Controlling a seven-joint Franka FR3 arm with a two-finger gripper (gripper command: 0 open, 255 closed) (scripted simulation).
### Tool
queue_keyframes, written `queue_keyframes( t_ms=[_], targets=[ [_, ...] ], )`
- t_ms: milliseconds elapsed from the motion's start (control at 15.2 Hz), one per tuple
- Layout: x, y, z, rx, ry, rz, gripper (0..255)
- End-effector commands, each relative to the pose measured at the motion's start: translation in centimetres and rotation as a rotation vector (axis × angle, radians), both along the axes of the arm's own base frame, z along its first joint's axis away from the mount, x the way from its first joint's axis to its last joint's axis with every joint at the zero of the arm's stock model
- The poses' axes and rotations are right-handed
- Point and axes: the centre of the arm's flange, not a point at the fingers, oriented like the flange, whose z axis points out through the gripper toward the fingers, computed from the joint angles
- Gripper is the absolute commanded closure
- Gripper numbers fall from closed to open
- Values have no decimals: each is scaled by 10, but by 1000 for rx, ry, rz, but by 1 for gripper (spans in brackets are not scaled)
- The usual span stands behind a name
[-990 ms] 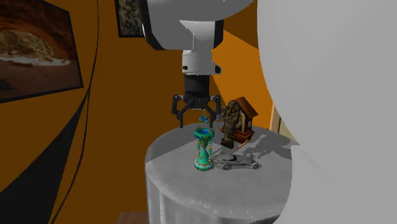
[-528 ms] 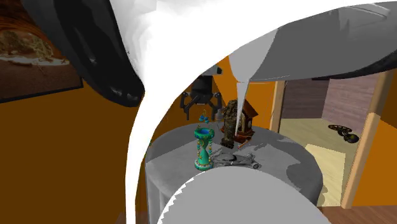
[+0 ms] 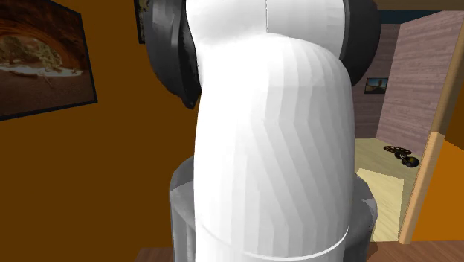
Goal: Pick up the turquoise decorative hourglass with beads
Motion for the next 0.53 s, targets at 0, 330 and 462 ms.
queue_keyframes(
  t_ms=[0, 330, 462],
  targets=[
    [25, -5, -1, 5, -5, 9, 0],
    [58, -8, -14, 11, -10, 19, 0],
    [58, -8, -24, 11, -10, 19, 0]
  ],
)
